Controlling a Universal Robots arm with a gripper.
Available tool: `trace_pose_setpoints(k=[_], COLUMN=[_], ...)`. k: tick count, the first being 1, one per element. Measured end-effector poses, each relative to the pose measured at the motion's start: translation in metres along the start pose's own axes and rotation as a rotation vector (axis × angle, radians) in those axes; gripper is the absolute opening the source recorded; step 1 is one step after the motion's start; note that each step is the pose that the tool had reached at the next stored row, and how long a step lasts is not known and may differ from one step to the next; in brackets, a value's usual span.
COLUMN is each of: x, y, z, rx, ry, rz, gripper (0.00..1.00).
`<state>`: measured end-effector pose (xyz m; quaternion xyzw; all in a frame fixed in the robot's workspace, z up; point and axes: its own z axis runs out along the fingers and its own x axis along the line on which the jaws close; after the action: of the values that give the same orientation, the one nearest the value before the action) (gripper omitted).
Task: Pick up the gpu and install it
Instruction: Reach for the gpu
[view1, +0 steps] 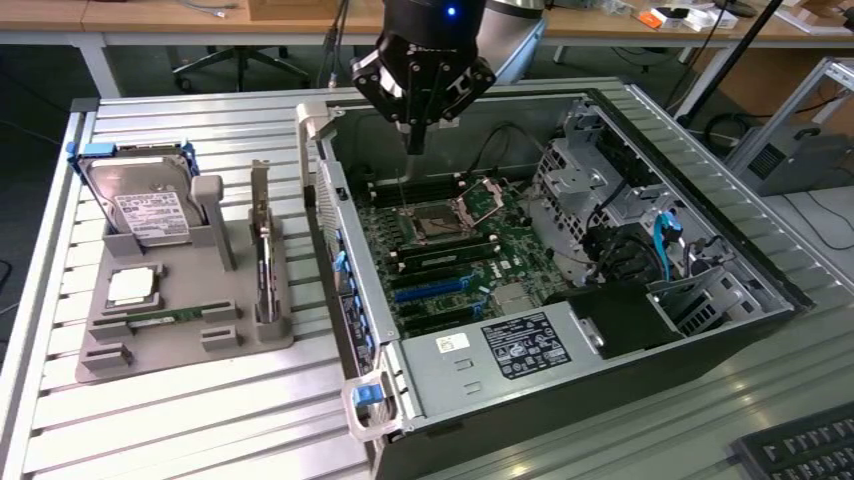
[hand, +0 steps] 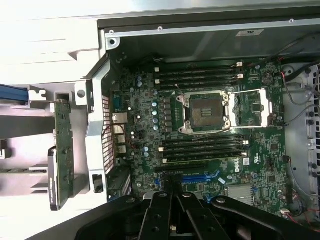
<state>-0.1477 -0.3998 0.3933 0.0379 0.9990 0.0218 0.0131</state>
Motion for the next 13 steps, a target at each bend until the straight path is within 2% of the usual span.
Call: trace_pose_setpoints(k=[13], x=[0.0034], y=[-0.0005], z=[0.0000], rx=[0.0001], ry=[0.0000], rz=[0.000], gripper=[0.11])
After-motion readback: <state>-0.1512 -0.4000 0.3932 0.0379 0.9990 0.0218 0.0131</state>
